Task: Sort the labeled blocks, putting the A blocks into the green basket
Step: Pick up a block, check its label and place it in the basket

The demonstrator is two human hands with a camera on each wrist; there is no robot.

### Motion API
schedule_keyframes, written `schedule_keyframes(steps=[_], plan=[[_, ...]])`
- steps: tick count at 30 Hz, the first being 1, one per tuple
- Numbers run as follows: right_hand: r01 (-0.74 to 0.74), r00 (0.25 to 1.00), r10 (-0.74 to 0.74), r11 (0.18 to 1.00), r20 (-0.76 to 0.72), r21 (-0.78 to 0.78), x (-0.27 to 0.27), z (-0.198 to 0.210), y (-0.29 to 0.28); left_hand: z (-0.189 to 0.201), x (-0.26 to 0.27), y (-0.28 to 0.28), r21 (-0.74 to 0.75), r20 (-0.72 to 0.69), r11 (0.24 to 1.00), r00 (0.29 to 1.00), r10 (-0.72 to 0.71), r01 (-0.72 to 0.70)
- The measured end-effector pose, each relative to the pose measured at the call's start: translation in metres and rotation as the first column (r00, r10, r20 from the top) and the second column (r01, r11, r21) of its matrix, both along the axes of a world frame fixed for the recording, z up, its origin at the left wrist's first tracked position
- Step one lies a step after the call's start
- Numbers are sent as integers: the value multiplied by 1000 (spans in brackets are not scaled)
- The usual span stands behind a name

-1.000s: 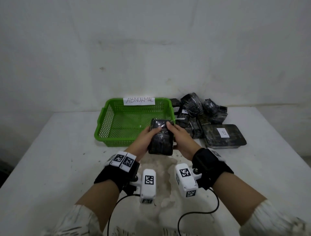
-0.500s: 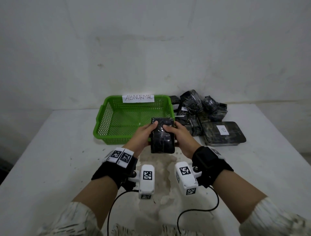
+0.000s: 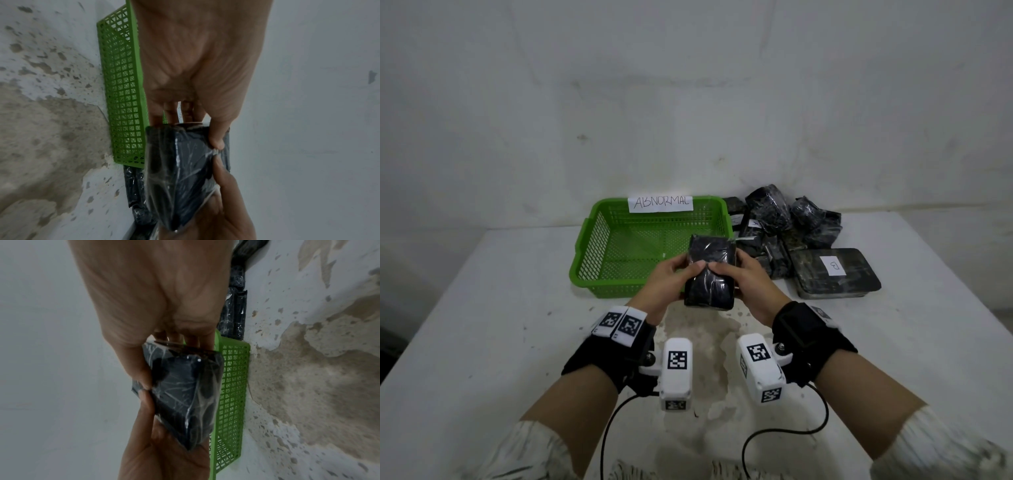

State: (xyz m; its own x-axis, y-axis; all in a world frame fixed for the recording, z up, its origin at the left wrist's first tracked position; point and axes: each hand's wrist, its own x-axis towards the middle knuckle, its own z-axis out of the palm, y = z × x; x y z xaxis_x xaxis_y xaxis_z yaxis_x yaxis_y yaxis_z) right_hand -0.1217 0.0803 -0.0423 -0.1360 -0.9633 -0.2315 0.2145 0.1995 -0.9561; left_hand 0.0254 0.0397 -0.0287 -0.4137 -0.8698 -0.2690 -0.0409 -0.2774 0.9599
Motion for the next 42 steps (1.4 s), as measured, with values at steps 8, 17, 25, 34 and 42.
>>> schedule_keyframes(steps=[8, 17, 25, 34, 42], plan=[[97, 995, -95, 994, 28, -45, -3, -4, 0, -1, -2, 5, -1, 41, 1000, 999, -14, 14], [26, 1000, -26, 999, -6, -40, -10, -5, -1, -13, -4, 7, 10, 9, 1000, 1000, -12, 12], [-118, 993, 117, 989, -15, -91, -14, -7, -2, -12, -5, 6, -14, -51, 999, 998, 46, -47], [-57, 998, 54, 990, -25, -126, -9, -6, 5, -5, -9, 4, -175, 79, 983, 994, 72, -57], [-85, 993, 79, 994, -85, -73, -13, 8, 1, 6, -9, 5, 29, -127, 1000, 992, 13, -9]])
